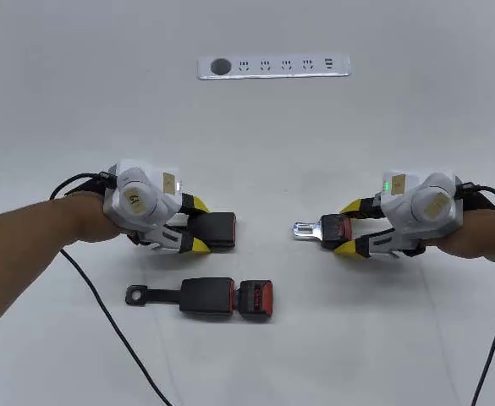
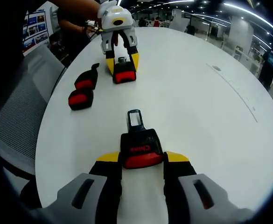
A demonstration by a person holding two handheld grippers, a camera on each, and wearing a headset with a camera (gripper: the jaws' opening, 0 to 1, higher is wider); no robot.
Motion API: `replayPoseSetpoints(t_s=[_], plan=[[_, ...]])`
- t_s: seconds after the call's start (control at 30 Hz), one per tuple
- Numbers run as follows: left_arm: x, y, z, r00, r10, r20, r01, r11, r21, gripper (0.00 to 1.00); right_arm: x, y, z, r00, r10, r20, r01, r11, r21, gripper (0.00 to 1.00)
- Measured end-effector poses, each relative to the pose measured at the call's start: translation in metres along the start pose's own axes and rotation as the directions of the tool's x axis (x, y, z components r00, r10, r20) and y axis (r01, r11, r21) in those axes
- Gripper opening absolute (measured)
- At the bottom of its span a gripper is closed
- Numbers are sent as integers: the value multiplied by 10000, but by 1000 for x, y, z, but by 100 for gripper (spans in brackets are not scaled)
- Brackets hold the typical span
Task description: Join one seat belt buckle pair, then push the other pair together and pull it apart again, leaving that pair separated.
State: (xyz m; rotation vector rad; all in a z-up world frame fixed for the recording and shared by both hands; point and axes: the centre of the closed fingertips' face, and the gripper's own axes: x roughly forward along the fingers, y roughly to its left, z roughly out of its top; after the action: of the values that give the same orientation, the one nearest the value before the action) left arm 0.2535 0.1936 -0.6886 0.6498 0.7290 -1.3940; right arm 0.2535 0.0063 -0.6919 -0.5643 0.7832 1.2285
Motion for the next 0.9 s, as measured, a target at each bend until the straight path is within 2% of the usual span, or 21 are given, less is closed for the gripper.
replayPoseSetpoints(t_s=[0.23, 0.43, 0.9], plan=[[2, 3, -2, 10000, 0, -74, -1, 10000, -63, 34, 11, 3, 9, 9998, 34, 171, -34, 10000, -19, 33], [2, 1, 0, 9998, 12, -184, -14, 10000, -90, 34, 19, 6, 19, 9995, 62, 319, -62, 10000, -8, 33], [3, 3, 0, 9995, -9, -302, 8, 10000, -53, 34, 46, 18, 49, 9972, 227, 711, -216, 9996, -163, 33]])
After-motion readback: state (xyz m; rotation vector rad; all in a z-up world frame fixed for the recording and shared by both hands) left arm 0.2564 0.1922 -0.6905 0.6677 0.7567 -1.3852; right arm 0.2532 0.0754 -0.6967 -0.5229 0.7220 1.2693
